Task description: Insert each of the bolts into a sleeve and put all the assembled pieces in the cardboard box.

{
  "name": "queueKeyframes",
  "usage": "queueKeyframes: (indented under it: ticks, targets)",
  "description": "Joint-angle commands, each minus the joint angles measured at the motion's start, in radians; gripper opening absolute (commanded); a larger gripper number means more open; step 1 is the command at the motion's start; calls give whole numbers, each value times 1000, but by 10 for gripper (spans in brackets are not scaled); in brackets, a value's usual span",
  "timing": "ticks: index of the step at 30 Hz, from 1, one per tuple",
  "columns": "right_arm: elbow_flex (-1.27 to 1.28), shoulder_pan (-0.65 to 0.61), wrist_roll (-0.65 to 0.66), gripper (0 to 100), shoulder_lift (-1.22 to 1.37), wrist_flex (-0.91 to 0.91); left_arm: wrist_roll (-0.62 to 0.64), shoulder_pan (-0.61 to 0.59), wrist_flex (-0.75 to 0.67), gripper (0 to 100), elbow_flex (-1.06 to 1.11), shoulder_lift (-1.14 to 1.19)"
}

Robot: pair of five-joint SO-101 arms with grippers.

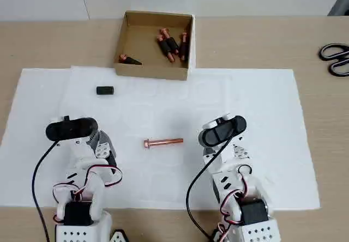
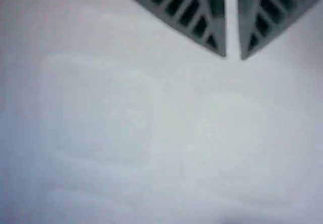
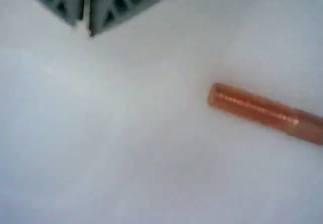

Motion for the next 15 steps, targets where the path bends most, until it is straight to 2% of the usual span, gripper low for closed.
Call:
queueKeyframes:
  ticks: [1,10,15]
  targets:
    - [6,8,-6,7,1,2,5,-2,6,6,-5,-11]
    - [6,8,-6,7,1,2,5,2,6,6,-5,-11]
    - [6,8,-6,7,1,2,3,118,-6,6,-5,-11]
